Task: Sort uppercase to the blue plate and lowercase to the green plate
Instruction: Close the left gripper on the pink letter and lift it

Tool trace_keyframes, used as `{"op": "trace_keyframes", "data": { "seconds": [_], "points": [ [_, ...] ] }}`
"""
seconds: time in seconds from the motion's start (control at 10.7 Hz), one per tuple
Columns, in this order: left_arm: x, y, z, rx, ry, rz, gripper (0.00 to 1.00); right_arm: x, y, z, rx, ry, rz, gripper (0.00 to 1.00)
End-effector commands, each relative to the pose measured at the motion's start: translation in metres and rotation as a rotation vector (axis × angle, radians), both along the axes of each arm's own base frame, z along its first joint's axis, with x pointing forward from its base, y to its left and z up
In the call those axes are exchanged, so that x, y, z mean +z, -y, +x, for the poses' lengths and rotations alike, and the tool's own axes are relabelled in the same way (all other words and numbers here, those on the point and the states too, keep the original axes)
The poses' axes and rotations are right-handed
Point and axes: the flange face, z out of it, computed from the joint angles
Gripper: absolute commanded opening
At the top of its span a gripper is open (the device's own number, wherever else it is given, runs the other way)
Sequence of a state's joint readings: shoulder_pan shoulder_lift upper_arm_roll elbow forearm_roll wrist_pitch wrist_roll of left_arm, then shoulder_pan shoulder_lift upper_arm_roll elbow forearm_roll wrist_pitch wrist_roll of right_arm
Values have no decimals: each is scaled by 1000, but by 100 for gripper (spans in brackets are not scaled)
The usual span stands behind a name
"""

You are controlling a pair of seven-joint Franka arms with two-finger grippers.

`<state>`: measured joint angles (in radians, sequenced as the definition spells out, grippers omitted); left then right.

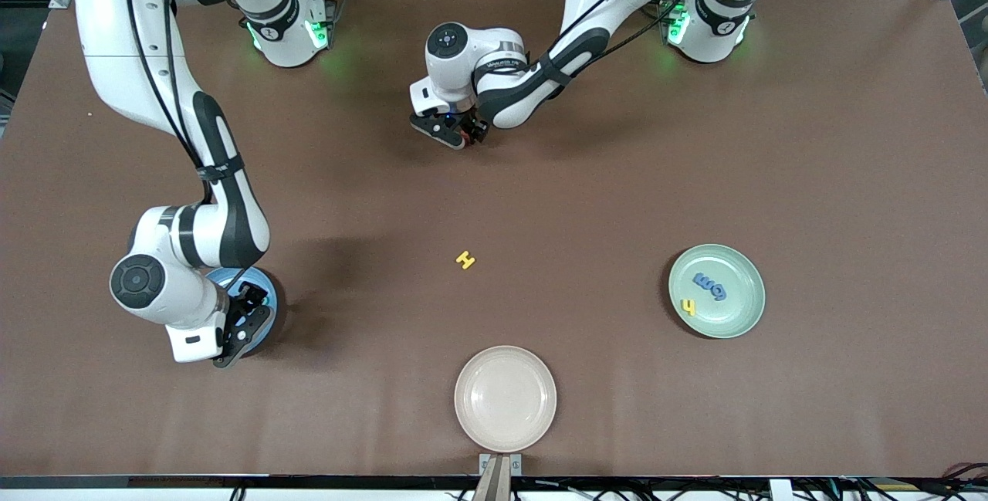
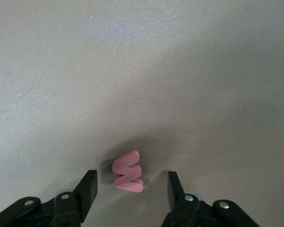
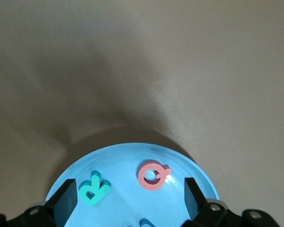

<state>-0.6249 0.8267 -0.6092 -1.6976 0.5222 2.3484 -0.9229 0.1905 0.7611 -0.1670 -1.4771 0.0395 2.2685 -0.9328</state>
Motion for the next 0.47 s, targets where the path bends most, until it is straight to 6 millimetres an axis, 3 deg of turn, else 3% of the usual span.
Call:
{"op": "trace_keyframes", "data": {
  "seconds": [0.0, 0.37],
  "points": [
    [2, 6, 1, 18, 3, -3, 64, 1, -2, -2, -13, 4, 17, 100],
    [2, 7, -1, 13, 5, -1, 63, 1, -2, -2, -13, 2, 17, 100]
  ]
}}
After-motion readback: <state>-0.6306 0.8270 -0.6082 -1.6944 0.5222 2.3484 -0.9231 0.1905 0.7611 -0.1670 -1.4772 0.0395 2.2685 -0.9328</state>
